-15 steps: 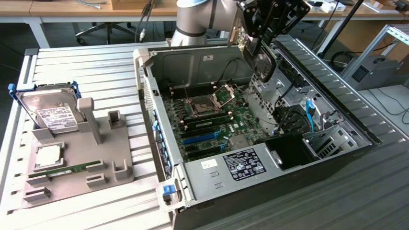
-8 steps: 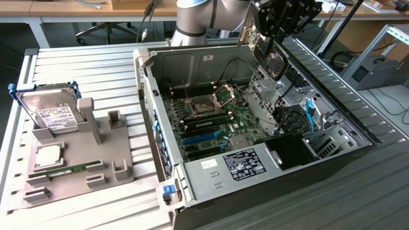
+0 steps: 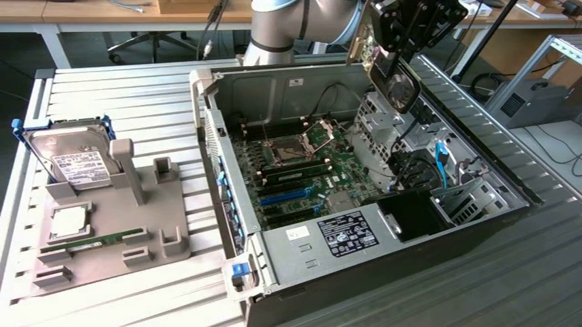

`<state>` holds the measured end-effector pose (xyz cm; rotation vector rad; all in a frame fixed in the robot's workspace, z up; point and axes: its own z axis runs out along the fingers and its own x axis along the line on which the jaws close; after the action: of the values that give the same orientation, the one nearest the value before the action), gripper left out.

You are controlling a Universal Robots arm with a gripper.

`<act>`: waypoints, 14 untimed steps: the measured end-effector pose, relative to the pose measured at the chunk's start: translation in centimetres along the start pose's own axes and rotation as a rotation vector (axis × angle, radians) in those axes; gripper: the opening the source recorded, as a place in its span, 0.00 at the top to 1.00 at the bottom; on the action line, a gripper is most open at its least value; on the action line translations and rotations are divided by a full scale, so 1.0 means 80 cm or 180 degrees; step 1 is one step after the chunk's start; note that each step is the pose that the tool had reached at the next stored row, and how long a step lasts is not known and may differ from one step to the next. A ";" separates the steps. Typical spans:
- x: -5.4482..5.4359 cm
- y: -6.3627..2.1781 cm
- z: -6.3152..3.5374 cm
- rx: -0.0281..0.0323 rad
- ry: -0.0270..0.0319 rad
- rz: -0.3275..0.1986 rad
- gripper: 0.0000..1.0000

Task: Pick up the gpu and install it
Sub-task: 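Pick up the gpu and move the gpu toward the slot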

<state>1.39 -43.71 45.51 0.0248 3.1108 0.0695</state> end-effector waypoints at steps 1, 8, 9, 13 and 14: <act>0.000 0.000 0.000 0.0000 0.0000 0.0000 0.73; -0.001 0.000 0.000 0.0000 0.0000 -0.0001 0.73; -0.002 0.000 0.000 0.0000 0.0000 0.0000 0.73; -0.009 0.000 0.000 0.0000 0.0000 0.0000 0.73; -0.009 0.000 0.000 0.0000 0.0000 0.0000 0.73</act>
<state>2.12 -43.71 45.52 0.0248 3.1109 0.0694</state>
